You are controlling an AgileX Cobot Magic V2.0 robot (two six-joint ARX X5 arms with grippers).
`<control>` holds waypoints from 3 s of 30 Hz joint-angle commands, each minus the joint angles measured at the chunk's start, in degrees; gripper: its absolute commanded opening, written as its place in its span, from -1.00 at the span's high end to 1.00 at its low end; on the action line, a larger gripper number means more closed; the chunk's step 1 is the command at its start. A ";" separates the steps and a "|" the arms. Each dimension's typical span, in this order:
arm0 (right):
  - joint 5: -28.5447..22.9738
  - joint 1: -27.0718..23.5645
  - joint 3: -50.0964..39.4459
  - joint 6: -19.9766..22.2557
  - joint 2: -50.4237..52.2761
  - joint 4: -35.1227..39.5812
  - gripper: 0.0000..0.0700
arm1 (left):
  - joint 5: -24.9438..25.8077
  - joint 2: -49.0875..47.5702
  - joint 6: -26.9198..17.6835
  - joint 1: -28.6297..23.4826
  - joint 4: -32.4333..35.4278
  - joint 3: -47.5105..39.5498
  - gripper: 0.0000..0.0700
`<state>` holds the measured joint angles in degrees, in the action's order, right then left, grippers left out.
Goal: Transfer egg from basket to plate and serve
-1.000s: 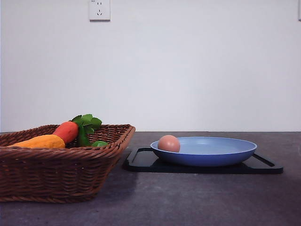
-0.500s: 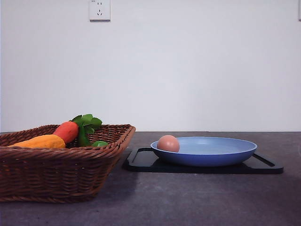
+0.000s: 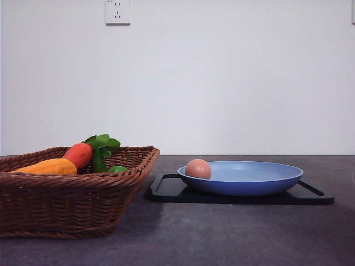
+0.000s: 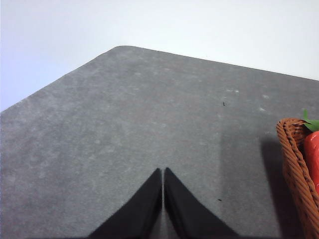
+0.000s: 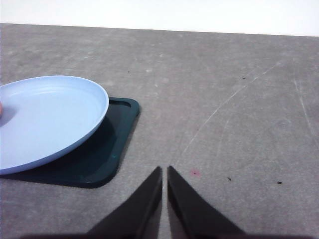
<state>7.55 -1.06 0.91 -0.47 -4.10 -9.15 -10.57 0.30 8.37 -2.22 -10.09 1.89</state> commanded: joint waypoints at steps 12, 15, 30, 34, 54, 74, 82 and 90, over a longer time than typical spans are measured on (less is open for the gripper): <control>-0.07 0.13 -0.37 -0.94 0.17 0.11 1.00 | 0.07 -0.13 0.26 0.00 -0.96 -1.31 1.00; -0.07 0.13 -0.37 -0.95 0.17 0.11 1.00 | 0.07 -0.13 0.25 0.00 -0.96 -1.31 1.00; -0.07 0.13 -0.37 -0.94 0.17 0.11 1.00 | 0.07 -0.13 0.25 0.00 -0.96 -1.31 1.00; -0.07 0.13 -0.37 -0.94 0.17 0.11 1.00 | 0.07 -0.13 0.25 0.00 -0.96 -1.31 1.00; -0.08 0.13 -0.37 -0.95 0.17 0.11 1.00 | 0.07 -0.13 0.25 0.00 -0.96 -1.31 1.00; -0.07 0.13 -0.37 -0.94 0.17 0.11 1.00 | 0.07 -0.13 0.25 0.00 -0.96 -1.31 1.00; -0.07 0.13 -0.37 -0.94 0.17 0.11 1.00 | 0.07 -0.13 0.25 0.00 -0.96 -1.31 1.00; -0.08 0.13 -0.37 -0.96 0.17 0.11 1.00 | 0.07 -0.13 0.25 0.00 -0.96 -1.31 1.00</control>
<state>7.55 -1.06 0.91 -0.49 -4.10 -9.15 -10.57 0.30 8.36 -2.22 -10.07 1.87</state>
